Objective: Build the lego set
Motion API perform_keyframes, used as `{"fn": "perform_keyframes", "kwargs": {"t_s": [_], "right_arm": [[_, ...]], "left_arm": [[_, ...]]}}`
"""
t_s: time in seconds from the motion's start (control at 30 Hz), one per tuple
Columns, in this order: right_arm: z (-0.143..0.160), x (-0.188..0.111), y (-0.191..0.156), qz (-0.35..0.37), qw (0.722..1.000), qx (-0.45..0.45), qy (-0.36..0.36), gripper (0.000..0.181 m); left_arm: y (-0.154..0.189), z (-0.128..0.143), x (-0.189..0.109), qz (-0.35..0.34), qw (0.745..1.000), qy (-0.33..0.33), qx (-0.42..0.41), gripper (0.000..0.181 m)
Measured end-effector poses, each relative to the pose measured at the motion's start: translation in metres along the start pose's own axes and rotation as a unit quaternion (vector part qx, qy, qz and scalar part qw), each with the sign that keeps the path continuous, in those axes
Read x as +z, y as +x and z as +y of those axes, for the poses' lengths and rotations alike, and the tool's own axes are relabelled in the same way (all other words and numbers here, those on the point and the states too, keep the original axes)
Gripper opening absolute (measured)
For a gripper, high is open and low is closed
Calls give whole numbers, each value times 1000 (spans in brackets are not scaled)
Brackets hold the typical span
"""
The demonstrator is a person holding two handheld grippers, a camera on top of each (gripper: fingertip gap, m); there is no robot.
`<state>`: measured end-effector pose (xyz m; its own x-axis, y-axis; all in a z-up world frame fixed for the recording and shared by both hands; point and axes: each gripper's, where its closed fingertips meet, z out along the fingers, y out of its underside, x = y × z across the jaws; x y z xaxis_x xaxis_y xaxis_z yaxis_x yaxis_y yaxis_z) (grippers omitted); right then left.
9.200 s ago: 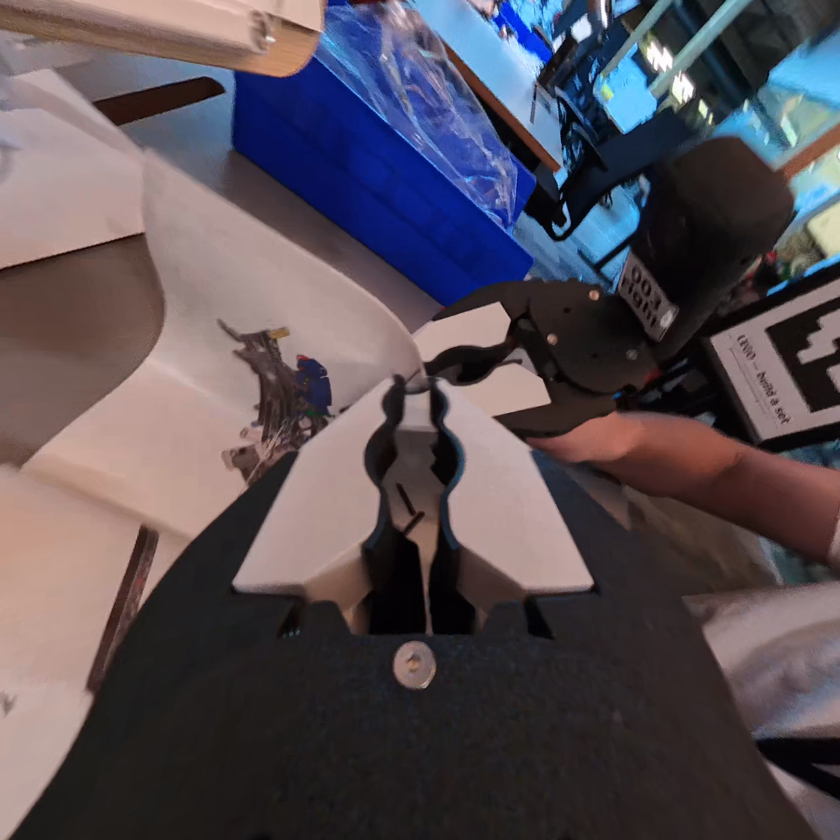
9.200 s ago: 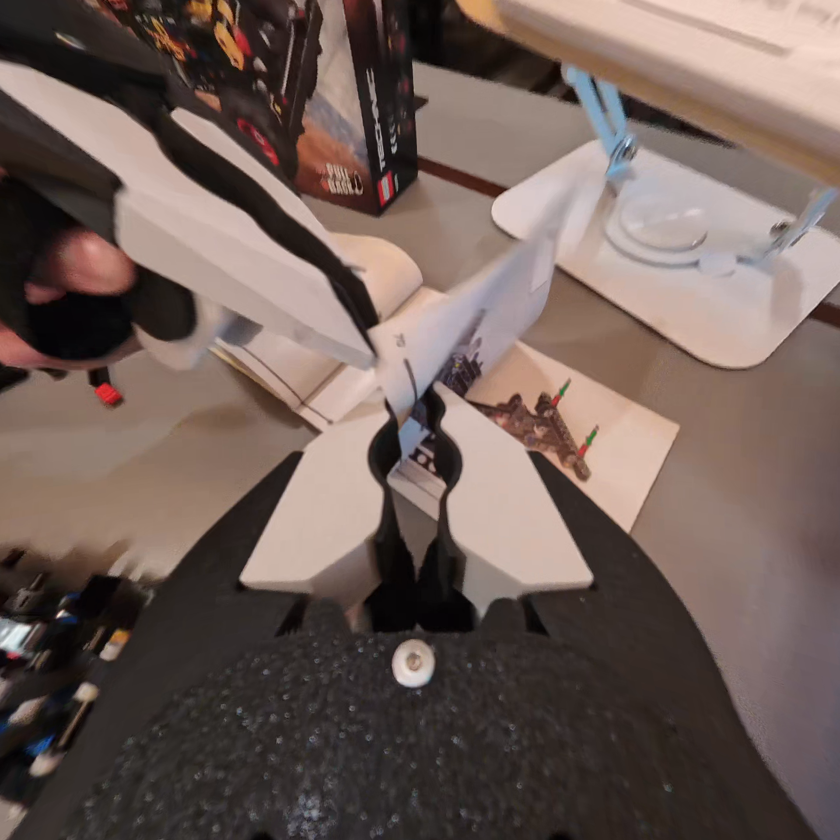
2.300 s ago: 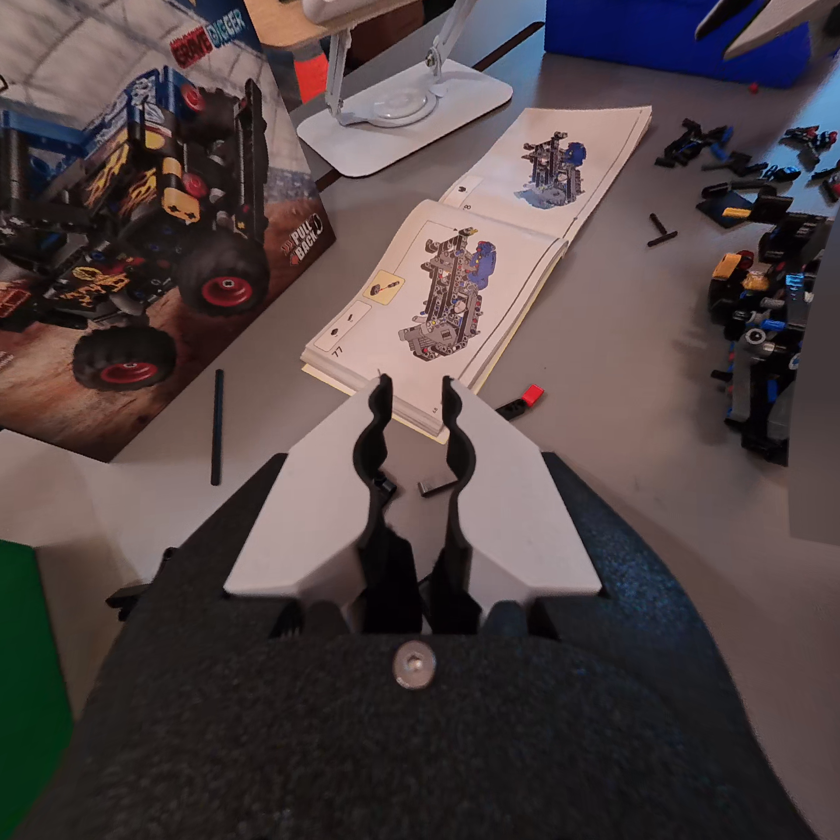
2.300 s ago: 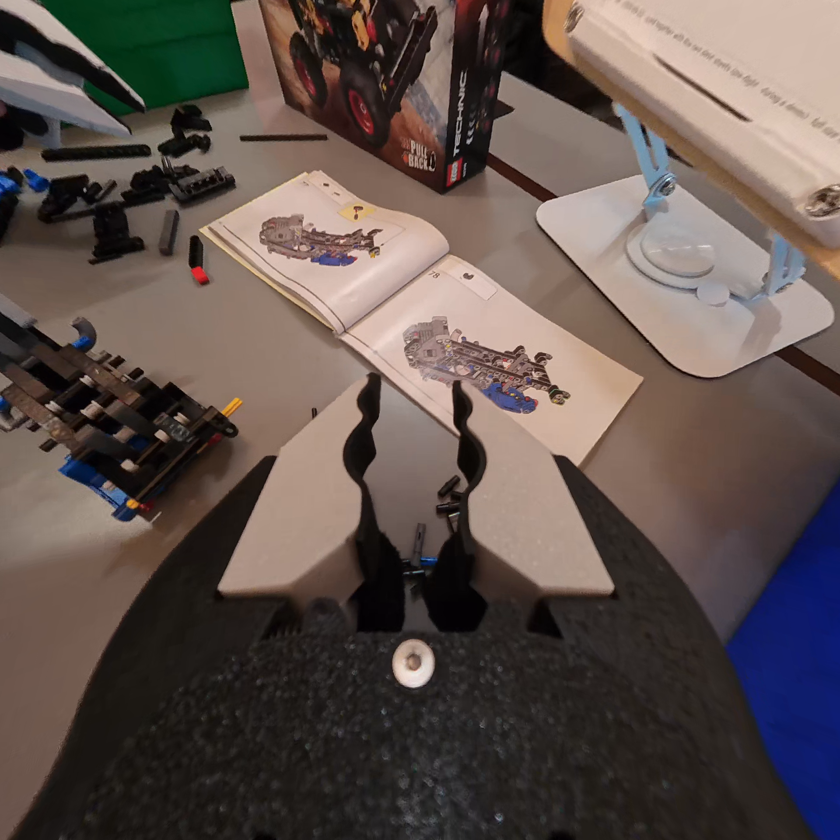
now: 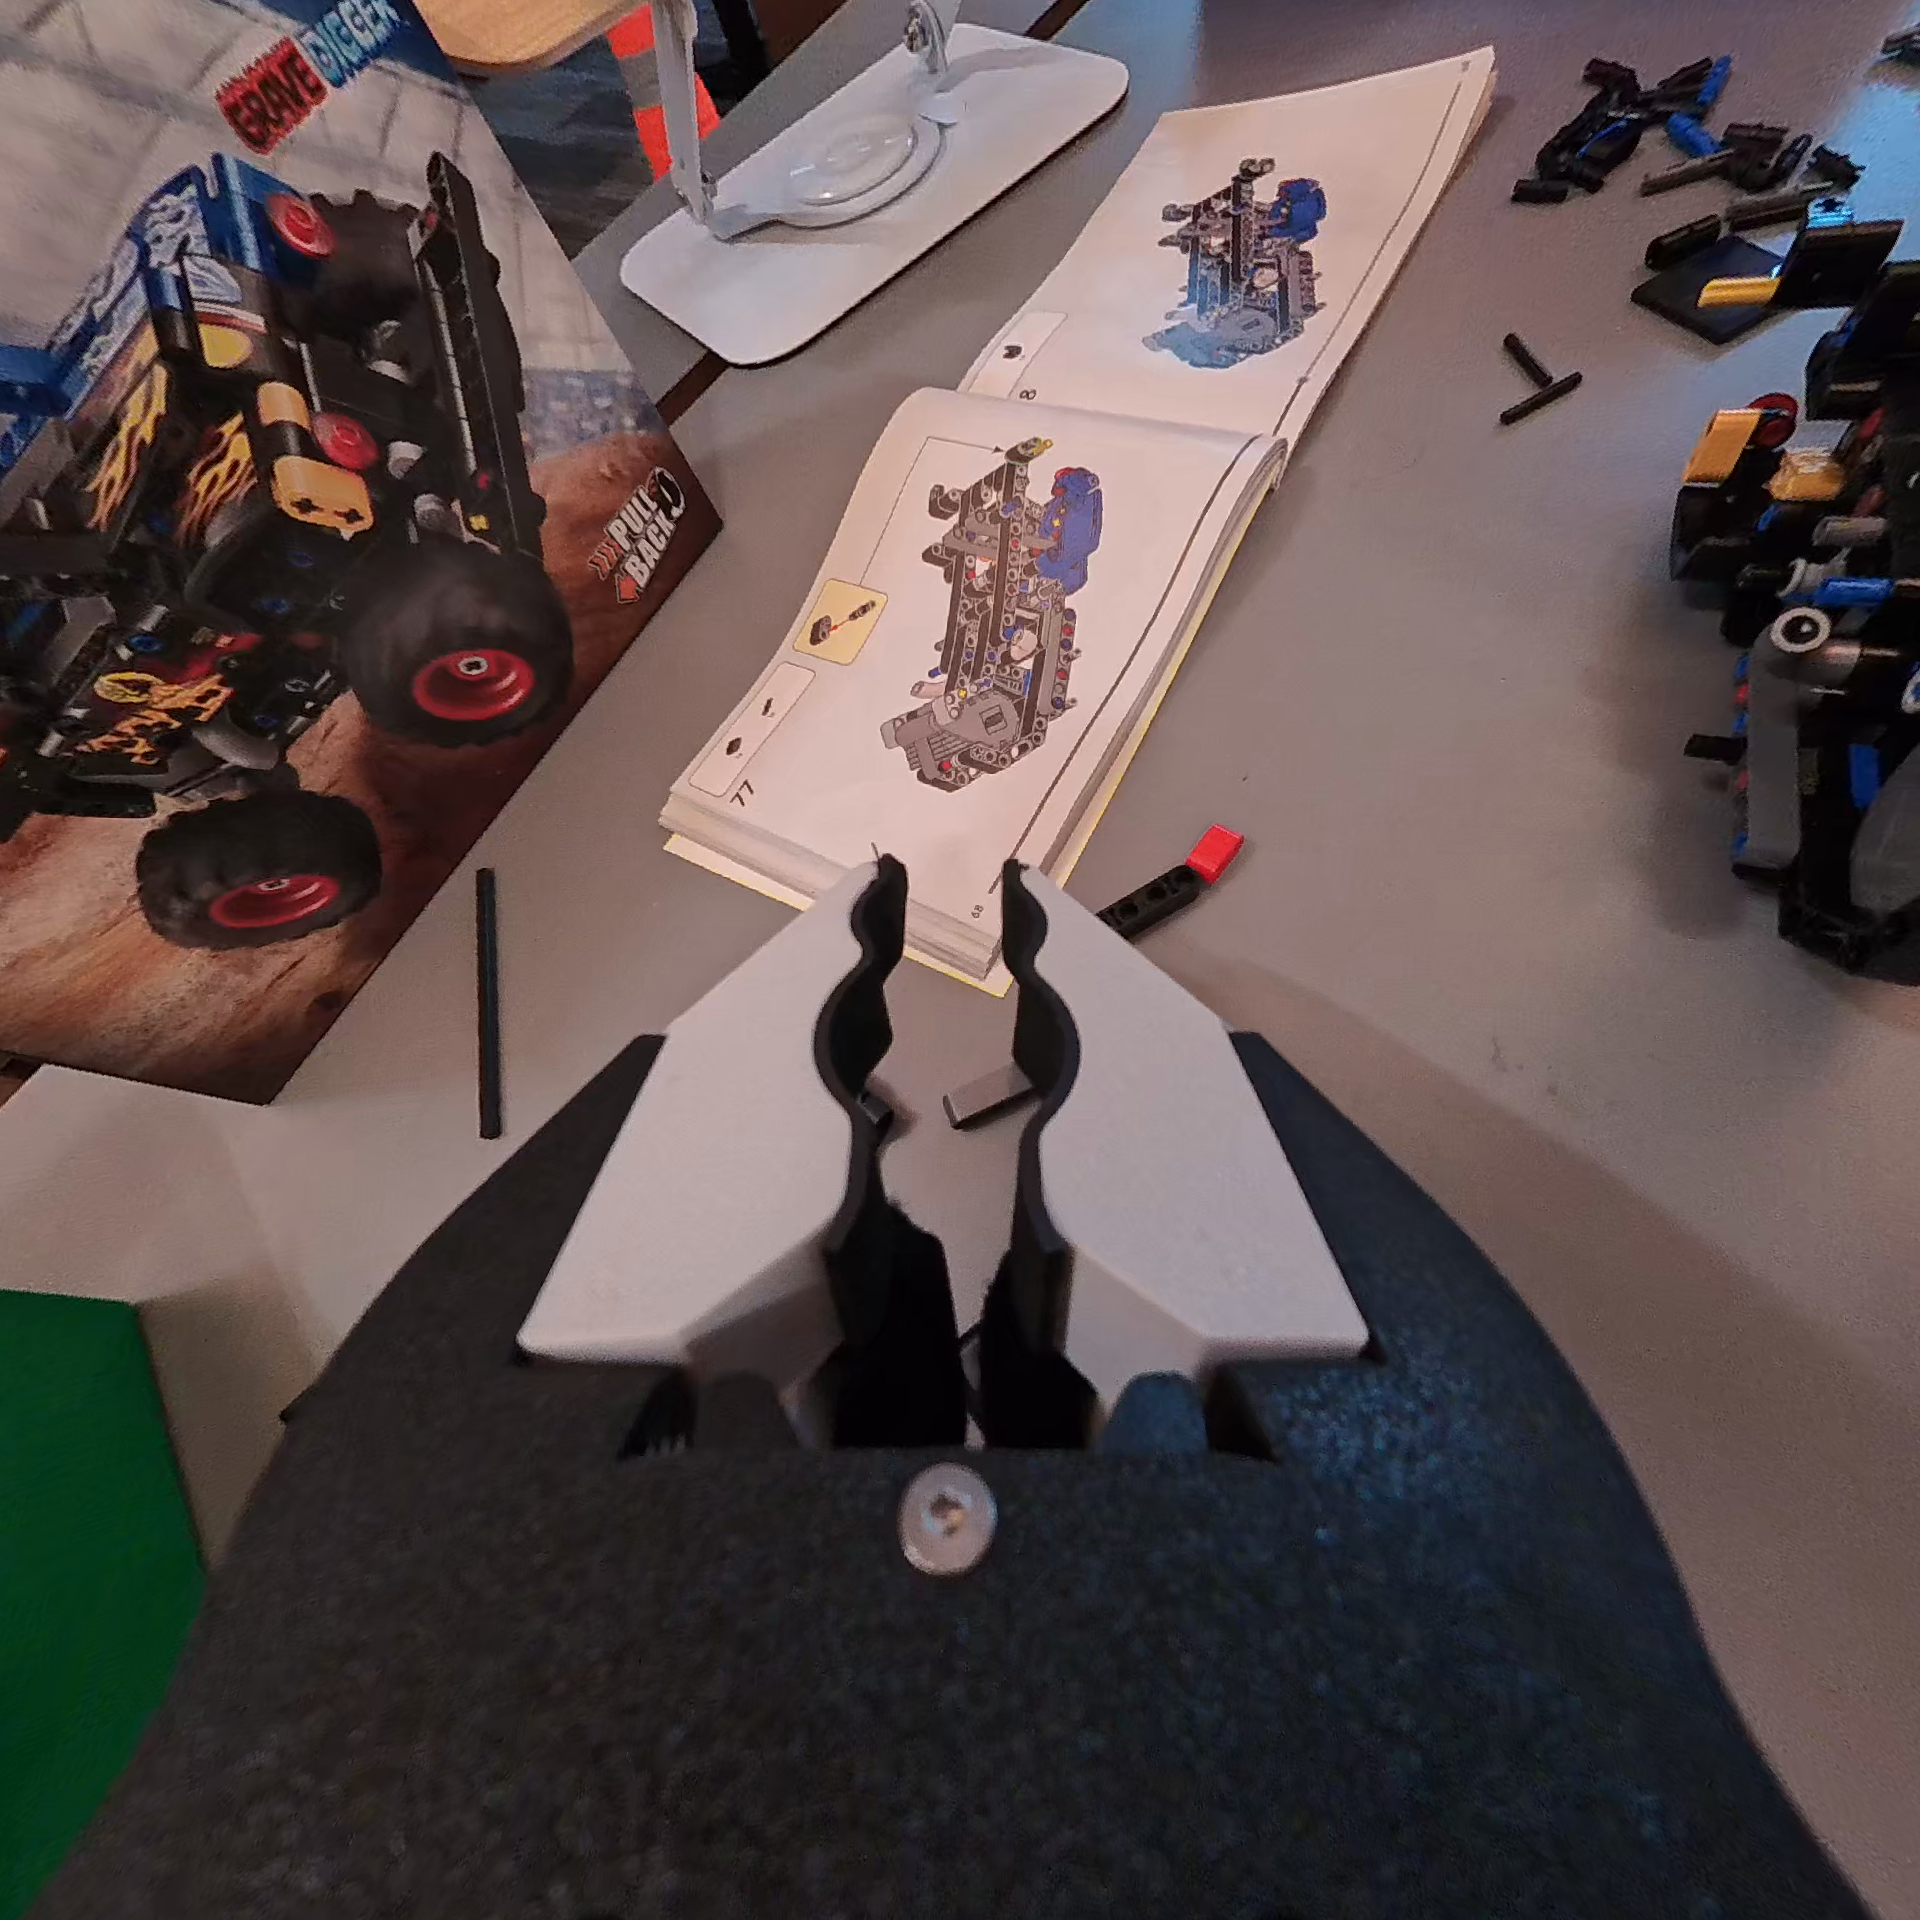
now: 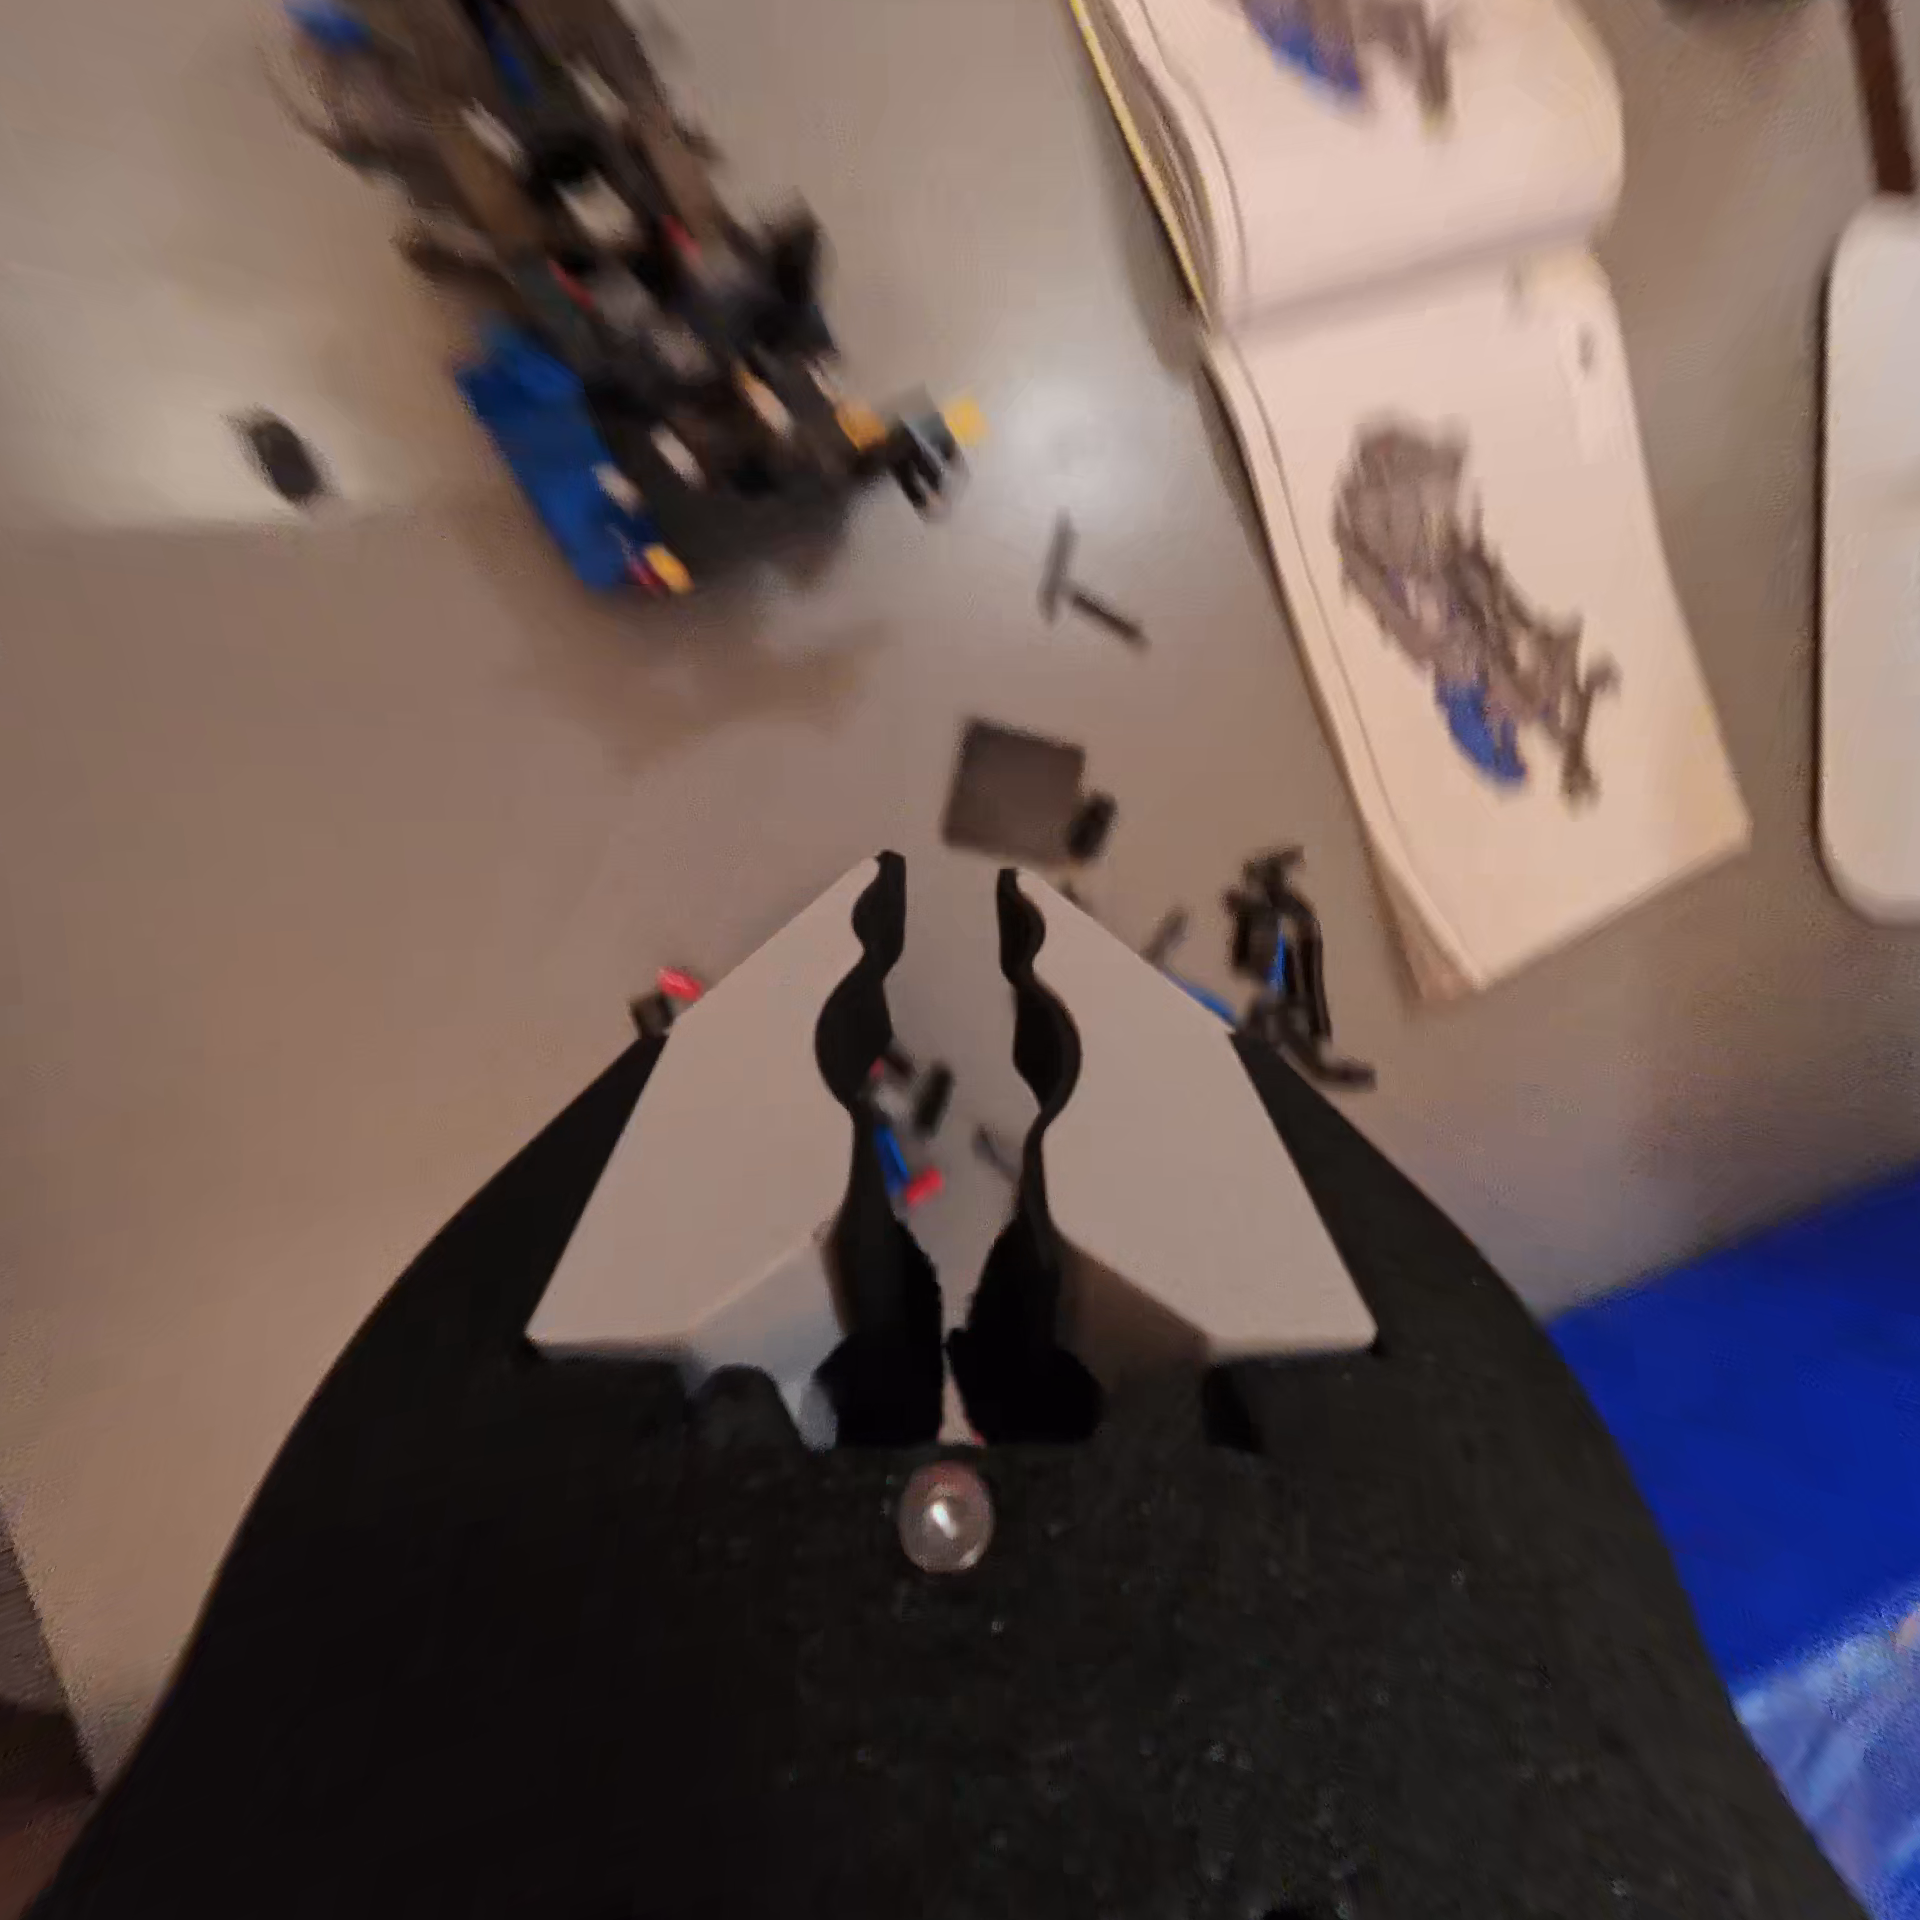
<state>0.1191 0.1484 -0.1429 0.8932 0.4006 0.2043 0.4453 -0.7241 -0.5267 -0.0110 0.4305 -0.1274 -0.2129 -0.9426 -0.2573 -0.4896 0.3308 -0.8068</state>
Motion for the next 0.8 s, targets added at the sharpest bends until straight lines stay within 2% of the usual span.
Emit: {"fn": "perform_keyframes", "kwargs": {"t_s": [0.03, 0.1, 0.3, 0.8], "right_arm": [[15, 1, 6, 1, 999, 23, -25, 18], [32, 8, 12, -1, 998, 37, -55, 21], [50, 24, 18, 14, 994, 29, -106, 22], [53, 30, 20, -11, 993, 68, -101, 15]], "left_arm": [[0, 0, 0, 1, 1000, 0, 0, 16], [2, 0, 0, 3, 1000, -1, 1, 16], [1, 1, 0, 0, 1000, -2, 2, 16], [2, 0, 1, -1, 1000, -4, 9, 16]]}}
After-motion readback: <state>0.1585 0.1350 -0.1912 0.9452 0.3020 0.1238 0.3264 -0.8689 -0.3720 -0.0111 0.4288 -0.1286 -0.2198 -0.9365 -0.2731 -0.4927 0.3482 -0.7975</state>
